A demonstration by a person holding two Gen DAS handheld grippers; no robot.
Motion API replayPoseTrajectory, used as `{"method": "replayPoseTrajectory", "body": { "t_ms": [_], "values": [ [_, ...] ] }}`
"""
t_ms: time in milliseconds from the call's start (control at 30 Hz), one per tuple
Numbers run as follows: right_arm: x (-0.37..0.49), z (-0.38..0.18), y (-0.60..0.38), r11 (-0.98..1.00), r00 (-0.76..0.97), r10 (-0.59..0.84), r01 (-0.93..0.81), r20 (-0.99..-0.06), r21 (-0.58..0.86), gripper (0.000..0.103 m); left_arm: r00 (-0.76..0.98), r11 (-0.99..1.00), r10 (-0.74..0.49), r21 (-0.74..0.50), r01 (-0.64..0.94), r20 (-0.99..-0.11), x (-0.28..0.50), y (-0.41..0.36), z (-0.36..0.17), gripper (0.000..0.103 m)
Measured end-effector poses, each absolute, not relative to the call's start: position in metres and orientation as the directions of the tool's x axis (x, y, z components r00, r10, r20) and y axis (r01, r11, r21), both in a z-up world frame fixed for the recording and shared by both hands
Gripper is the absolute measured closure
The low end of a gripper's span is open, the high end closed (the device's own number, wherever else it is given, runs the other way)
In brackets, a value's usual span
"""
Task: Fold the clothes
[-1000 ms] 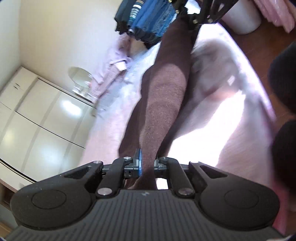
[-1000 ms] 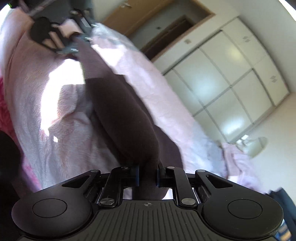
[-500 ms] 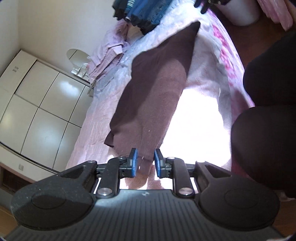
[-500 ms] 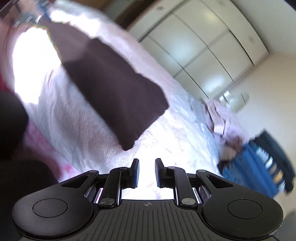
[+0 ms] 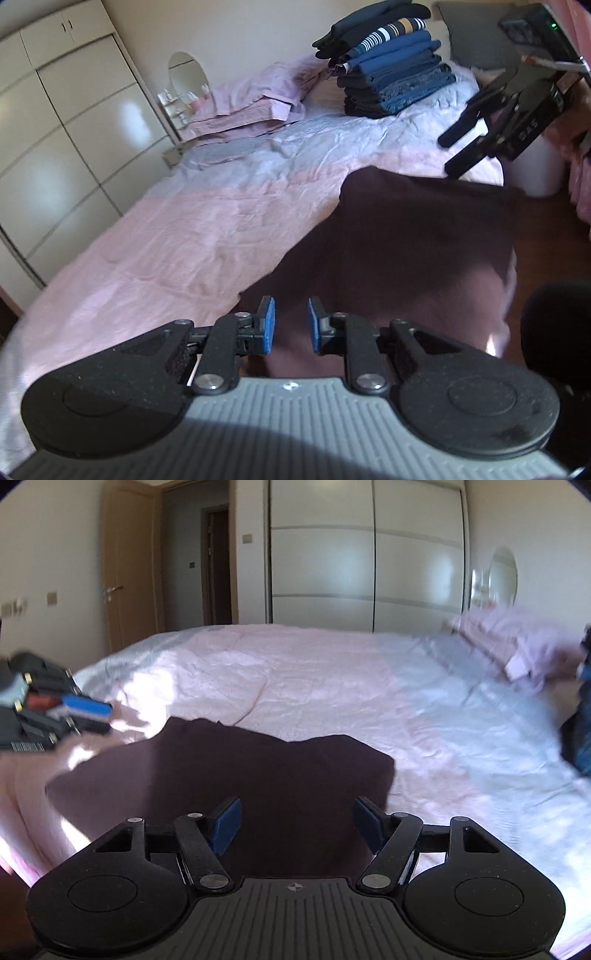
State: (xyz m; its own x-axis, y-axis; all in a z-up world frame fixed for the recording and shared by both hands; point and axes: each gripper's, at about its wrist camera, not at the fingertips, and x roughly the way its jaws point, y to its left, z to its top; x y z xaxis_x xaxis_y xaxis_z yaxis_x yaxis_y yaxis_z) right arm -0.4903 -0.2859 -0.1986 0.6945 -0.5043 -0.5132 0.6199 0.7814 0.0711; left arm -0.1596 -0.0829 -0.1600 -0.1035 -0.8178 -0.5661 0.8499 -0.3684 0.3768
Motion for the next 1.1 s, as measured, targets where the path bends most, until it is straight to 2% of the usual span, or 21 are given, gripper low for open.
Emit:
{"method": "replayPoseTrajectory", "body": {
  "t_ms": [67,100,233,333,400,600,767,900,1000,1100],
  "values": [
    [-0.476,-0.196,-0.316,0.782,0.692,-0.469,0.614,-0.549,0.107,0.057,-0.133,-0.379,-0.796,0.314,0.871,-0.591,-0.151,-0.118,-0.169,0.085],
    [-0.468,-0.197,-0.330,0.782,0.687,-0.453,0.612,-0.567,0.116,0.058,-0.146,-0.383,-0.776,0.275,0.882,-0.613,-0.146,-0.136,-0.176,0.085],
    [-0.436,-0.214,-0.380,0.806,0.678,-0.368,0.574,-0.637,0.144,0.059,-0.118,-0.351,-0.708,0.202,0.914,-0.697,-0.127,-0.179,-0.212,0.088],
    [-0.422,-0.240,-0.407,0.800,0.623,-0.372,0.592,-0.688,0.104,0.059,-0.134,-0.328,-0.693,0.143,0.934,-0.708,-0.114,-0.187,-0.222,0.088],
    [-0.422,-0.251,-0.419,0.791,0.630,-0.356,0.596,-0.690,0.136,0.059,-0.141,-0.323,-0.694,0.131,0.937,-0.706,-0.111,-0.185,-0.221,0.088],
    [-0.432,-0.249,-0.417,0.799,0.635,-0.360,0.588,-0.684,0.125,0.058,-0.117,-0.321,-0.702,0.165,0.933,-0.703,-0.119,-0.180,-0.218,0.088],
    [-0.444,-0.217,-0.395,0.795,0.656,-0.411,0.598,-0.633,0.103,0.058,-0.071,-0.312,-0.708,0.221,0.924,-0.702,-0.129,-0.178,-0.217,0.088],
    [-0.448,-0.201,-0.362,0.812,0.694,-0.396,0.571,-0.601,0.124,0.058,-0.058,-0.299,-0.717,0.231,0.926,-0.695,-0.131,-0.175,-0.218,0.088],
    [-0.443,-0.207,-0.349,0.832,0.698,-0.351,0.538,-0.625,0.133,0.058,-0.061,-0.294,-0.721,0.225,0.929,-0.691,-0.129,-0.175,-0.219,0.088],
    [-0.435,-0.231,-0.344,0.841,0.654,-0.317,0.528,-0.687,0.115,0.058,-0.068,-0.294,-0.724,0.217,0.931,-0.686,-0.127,-0.173,-0.219,0.088]
  ]
}}
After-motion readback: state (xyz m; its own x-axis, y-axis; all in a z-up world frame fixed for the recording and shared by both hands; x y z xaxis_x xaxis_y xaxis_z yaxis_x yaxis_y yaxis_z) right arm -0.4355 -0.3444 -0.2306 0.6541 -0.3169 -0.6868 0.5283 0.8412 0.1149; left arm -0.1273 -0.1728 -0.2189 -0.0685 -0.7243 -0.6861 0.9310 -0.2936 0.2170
